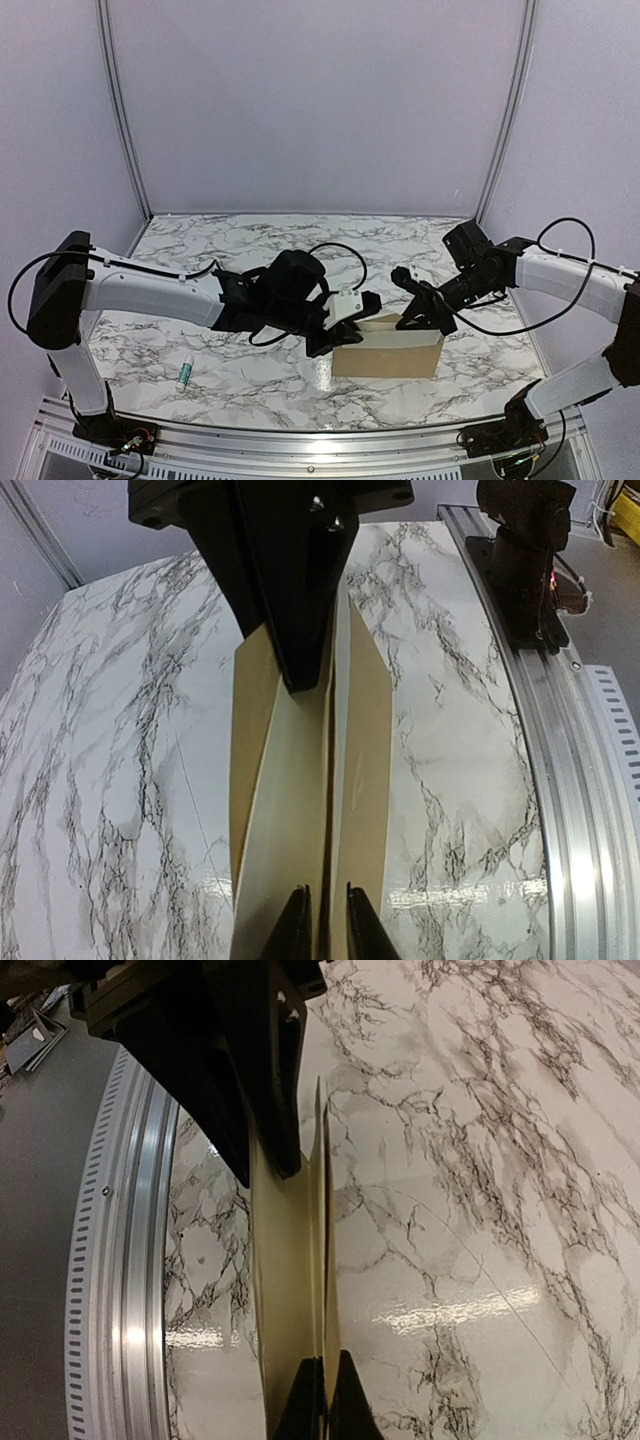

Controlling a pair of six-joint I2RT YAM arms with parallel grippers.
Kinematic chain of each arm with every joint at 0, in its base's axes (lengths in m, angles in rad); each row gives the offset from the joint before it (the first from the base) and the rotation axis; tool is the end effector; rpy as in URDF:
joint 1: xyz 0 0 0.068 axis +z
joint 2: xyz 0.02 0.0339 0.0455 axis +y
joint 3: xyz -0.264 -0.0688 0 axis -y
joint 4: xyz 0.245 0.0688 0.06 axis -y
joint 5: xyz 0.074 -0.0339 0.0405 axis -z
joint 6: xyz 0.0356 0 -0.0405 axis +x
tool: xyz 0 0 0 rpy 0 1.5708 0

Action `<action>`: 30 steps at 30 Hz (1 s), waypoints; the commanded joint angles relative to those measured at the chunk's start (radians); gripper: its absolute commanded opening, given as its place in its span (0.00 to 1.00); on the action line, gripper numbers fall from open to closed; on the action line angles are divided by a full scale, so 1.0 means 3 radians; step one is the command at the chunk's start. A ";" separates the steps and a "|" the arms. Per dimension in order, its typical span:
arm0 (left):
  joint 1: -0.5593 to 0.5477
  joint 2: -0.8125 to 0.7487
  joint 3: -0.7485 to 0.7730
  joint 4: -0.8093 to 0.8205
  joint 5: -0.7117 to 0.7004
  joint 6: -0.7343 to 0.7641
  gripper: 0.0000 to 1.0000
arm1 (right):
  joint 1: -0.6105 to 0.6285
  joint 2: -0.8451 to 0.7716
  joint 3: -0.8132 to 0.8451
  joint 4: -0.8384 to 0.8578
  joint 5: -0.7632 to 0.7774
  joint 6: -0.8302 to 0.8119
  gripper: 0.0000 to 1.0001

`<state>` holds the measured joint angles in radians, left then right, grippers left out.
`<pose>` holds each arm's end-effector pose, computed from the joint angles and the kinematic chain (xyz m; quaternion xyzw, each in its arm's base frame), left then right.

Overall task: Place the letter into the envelope and seal it
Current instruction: Place the 1/4-folded letter in the envelope.

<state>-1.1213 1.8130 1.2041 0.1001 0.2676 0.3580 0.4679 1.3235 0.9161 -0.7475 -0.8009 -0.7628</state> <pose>0.1711 -0.3763 0.2261 0.6259 0.5858 -0.2937 0.4229 0.2063 0.1329 0.2371 -0.5858 0.6893 0.3494 0.2441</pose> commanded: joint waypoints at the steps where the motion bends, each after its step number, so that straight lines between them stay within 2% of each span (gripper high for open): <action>1: -0.0023 0.0053 0.0178 -0.0477 -0.0109 0.0167 0.15 | 0.0037 -0.0073 0.0003 0.0033 0.0016 0.0005 0.00; 3: -0.0026 0.0098 0.0285 -0.0688 -0.0114 0.0253 0.13 | 0.0039 -0.0077 -0.0001 0.0033 0.0006 0.0005 0.00; 7: -0.0070 0.0216 0.0527 -0.1073 -0.0269 0.0426 0.00 | 0.0038 -0.0071 -0.0005 0.0033 0.0011 0.0005 0.00; 14: -0.0118 0.0286 0.0739 -0.1370 -0.0677 0.0618 0.00 | 0.0039 -0.0076 0.0034 0.0040 -0.0063 0.0078 0.00; 18: -0.0131 0.0289 0.0737 -0.1394 -0.0658 0.0649 0.00 | 0.0036 -0.0011 0.0129 0.0020 -0.0231 0.0169 0.13; 20: -0.0154 0.0309 0.0738 -0.1395 -0.0685 0.0662 0.00 | 0.0035 0.0077 0.0193 -0.0033 -0.0317 0.0165 0.16; 25: -0.0210 0.0333 0.0730 -0.1396 -0.0729 0.0680 0.00 | 0.0036 0.0296 0.0281 -0.0129 -0.0394 0.0125 0.12; 30: -0.0221 0.0383 0.0716 -0.1402 -0.0781 0.0648 0.00 | 0.0036 0.0269 0.0245 -0.0017 -0.0276 0.0199 0.15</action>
<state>-1.1805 1.8980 1.4105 -0.2943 0.0578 0.5480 0.4694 1.4162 0.9676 -0.7631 -0.8845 -0.7261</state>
